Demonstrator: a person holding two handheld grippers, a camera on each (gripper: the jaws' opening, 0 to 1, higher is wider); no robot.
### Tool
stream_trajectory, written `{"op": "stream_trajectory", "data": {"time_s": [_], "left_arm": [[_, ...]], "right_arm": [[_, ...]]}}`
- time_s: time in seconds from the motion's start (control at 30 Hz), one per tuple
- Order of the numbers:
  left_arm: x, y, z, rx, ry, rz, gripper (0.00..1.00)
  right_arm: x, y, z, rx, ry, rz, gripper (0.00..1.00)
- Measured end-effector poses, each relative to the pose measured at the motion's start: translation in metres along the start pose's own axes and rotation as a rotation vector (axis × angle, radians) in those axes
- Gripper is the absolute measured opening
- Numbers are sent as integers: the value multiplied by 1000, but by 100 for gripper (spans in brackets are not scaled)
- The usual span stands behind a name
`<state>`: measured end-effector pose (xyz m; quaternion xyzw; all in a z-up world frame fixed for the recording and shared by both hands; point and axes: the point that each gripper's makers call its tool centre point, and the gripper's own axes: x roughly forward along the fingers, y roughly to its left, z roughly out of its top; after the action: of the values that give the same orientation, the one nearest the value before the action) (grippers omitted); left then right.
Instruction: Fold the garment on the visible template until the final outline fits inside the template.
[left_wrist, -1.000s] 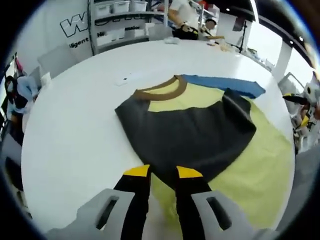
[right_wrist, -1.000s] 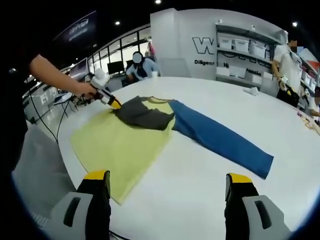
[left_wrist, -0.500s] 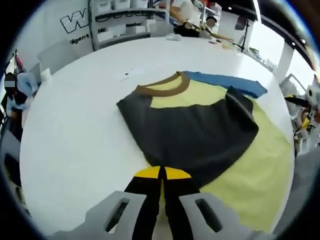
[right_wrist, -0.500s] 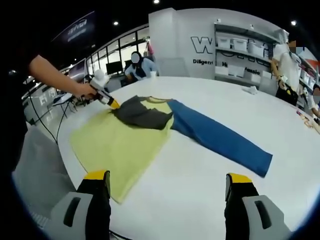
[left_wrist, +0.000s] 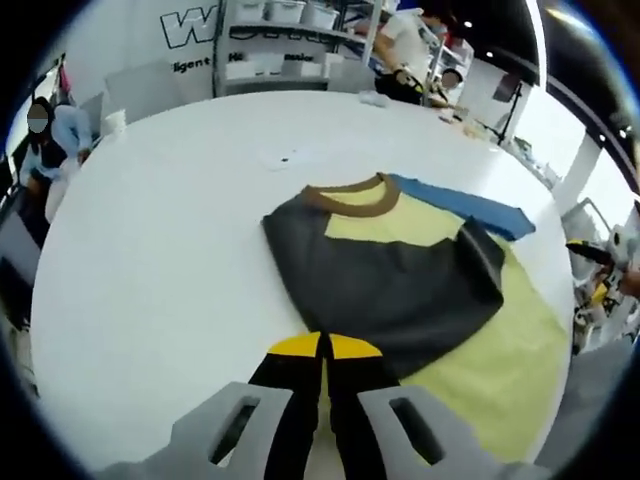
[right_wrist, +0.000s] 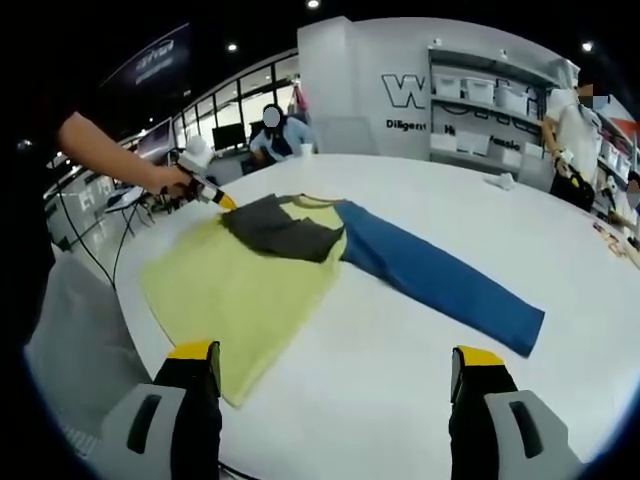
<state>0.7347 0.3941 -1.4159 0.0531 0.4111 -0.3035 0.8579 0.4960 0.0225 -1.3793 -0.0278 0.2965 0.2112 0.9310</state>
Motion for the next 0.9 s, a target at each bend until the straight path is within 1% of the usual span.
{"op": "stream_trajectory", "data": {"time_s": [0.27, 0.47, 0.63, 0.73, 0.8, 0.9], "left_arm": [[-3, 16, -10, -30, 19, 29, 4], [-5, 22, -13, -93, 10, 43, 4], [-4, 21, -13, -61, 10, 46, 3], [-5, 22, -10, -80, -7, 45, 3], [-6, 21, -11, -91, -10, 41, 3], [-6, 20, -11, -73, -21, 41, 3]], "right_arm": [[0, -1, 0, 2, -3, -2, 94], [1, 1, 2, 4, -7, 1, 94], [2, 2, 2, 3, -9, 3, 95], [2, 1, 2, 2, -7, 5, 95], [3, 2, 3, 0, -9, 7, 95], [4, 3, 5, -5, -8, 12, 95]]}}
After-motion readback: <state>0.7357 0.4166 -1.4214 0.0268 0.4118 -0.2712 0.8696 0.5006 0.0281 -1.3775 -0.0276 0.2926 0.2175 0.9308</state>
